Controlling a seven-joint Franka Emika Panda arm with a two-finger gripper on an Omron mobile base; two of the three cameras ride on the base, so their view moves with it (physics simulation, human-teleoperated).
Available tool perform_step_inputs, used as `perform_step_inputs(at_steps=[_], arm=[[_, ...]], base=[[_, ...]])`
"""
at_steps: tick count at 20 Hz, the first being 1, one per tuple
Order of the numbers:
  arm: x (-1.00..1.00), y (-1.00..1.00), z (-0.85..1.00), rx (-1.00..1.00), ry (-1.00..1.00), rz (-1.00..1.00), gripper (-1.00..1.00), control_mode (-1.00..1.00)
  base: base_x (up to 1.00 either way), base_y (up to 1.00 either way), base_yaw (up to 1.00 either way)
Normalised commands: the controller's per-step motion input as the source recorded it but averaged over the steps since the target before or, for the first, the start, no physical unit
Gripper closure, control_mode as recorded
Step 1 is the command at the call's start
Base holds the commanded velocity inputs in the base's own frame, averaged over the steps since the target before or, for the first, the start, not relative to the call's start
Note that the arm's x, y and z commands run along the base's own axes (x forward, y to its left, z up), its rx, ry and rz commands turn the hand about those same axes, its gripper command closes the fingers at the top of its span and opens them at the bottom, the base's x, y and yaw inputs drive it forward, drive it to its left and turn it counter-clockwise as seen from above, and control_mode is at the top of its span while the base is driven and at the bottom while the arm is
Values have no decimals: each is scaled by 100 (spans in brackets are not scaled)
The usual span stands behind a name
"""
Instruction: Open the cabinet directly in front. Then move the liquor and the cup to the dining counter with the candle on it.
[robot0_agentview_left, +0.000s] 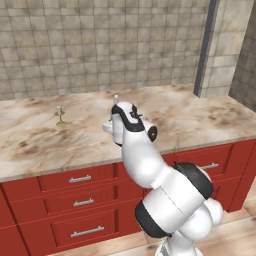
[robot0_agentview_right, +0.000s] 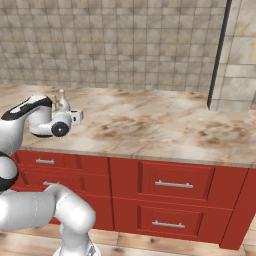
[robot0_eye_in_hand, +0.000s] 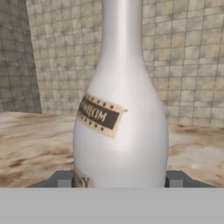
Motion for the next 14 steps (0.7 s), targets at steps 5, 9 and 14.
perform_step_inputs(at_steps=[5,9,14], arm=[[35,-1,-1,1,5,0,100,-100],[32,0,-9,0,3,0,100,-100],[22,0,-21,0,1,0,100,-100]], base=[[0,0,0],[0,0,0],[0,0,0]])
